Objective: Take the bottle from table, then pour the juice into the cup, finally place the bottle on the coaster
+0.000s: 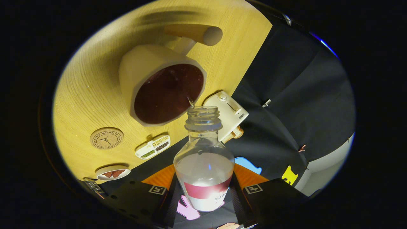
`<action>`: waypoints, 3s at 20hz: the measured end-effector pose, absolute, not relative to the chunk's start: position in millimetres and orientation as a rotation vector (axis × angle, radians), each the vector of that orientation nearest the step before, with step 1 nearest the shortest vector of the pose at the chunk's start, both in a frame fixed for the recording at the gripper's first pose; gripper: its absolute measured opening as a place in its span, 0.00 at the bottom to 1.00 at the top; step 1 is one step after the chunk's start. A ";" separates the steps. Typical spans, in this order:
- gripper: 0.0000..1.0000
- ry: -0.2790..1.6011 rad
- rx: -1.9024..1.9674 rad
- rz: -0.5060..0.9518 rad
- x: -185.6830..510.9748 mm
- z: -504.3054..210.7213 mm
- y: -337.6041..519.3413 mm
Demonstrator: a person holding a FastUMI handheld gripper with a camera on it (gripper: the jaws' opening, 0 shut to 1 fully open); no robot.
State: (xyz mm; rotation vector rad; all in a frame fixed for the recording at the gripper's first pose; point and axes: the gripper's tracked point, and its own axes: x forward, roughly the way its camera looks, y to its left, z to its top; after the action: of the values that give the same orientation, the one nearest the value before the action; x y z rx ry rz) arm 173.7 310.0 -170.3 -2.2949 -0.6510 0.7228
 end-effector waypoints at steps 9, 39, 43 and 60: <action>0.73 -0.625 -2.308 0.714 177.8 -166.9 301.7; 0.74 0.035 -1.134 0.546 181.3 -100.1 221.2; 0.74 0.155 -0.854 0.553 191.4 -97.9 209.5; 0.74 0.269 -0.006 0.451 231.6 -171.9 169.7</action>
State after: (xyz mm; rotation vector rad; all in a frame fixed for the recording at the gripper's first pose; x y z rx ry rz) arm 231.6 169.7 -171.9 -0.0056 0.2686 0.4511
